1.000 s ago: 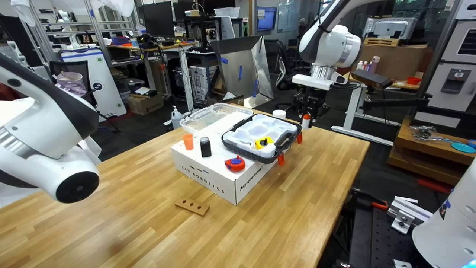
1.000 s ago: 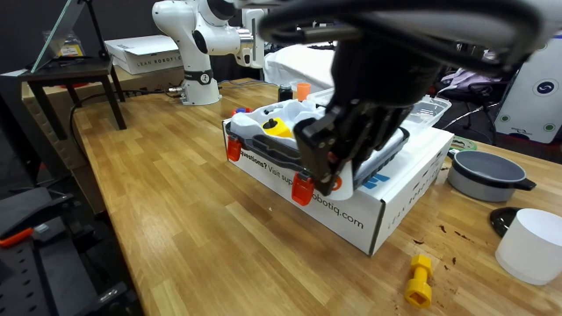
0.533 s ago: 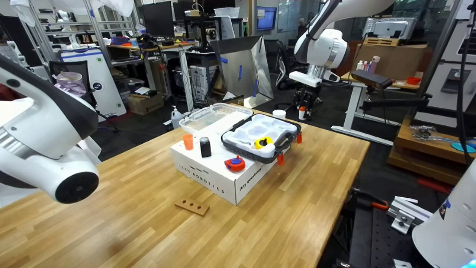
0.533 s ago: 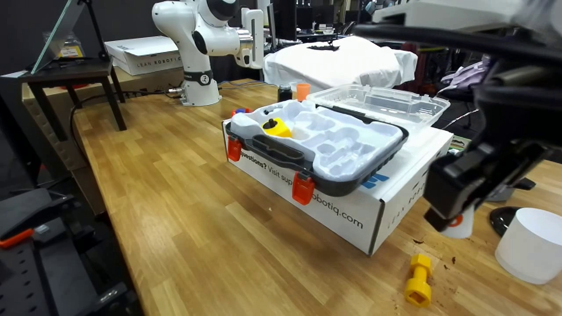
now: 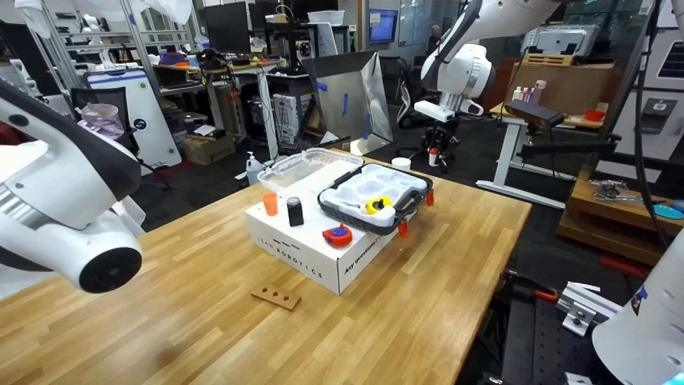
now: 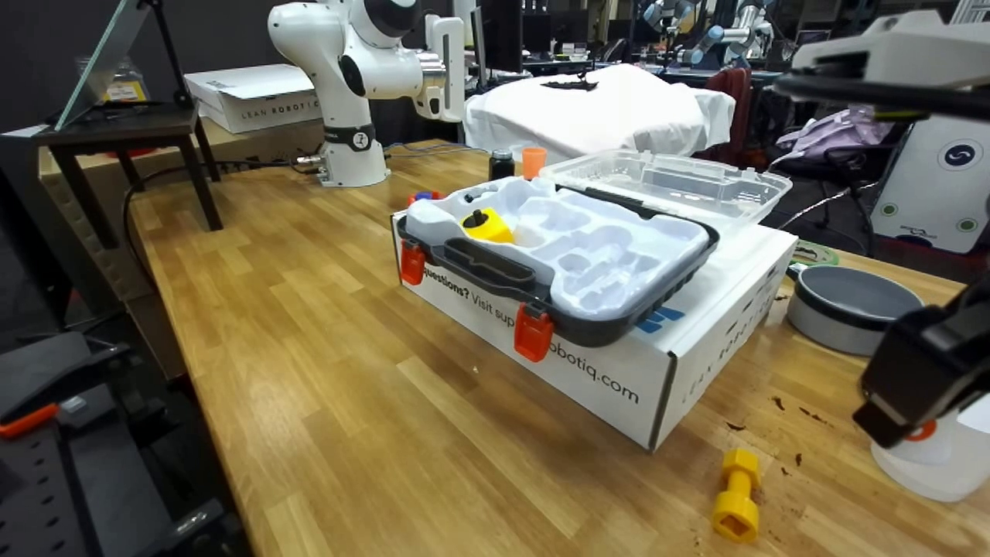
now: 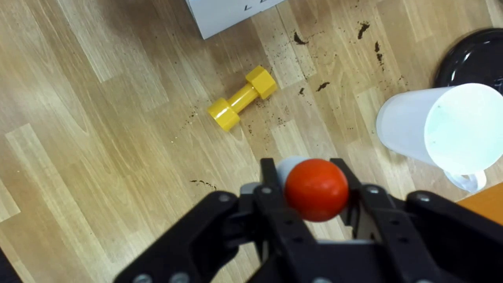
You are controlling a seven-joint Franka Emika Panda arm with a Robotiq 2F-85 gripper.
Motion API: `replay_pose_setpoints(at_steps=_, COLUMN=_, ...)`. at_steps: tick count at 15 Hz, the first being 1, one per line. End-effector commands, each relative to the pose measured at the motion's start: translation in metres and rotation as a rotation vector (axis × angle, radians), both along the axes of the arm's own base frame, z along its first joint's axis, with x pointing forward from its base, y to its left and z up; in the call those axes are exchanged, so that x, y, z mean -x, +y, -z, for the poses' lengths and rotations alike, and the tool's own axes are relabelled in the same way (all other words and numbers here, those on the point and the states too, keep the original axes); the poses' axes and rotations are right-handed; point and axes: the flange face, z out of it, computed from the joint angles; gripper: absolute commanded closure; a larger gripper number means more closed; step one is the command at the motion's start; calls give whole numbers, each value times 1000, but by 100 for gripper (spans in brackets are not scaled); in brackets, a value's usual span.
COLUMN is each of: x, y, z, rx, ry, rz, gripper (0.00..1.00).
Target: Move the seasoning bottle to the right
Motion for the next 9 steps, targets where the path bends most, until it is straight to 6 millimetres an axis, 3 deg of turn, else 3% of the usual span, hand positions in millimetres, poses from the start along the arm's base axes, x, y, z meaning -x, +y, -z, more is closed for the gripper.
replay_pose_setpoints(at_steps=1, x=-1, y=0, z=1, rx=-2, ry=3, rz=-1, gripper=63)
replay_pose_setpoints(at_steps=6, x=-1, y=0, z=2, rx=-3, ry=4, rz=-2, gripper=63)
replay_pose_setpoints(at_steps=7, x=-3, y=2, z=6, rx=-15, ry=7, rz=-4, gripper=88)
replay_pose_setpoints(at_steps=9, x=-9, y=6, z=17, rx=-28, ry=21, rz=-19, gripper=88)
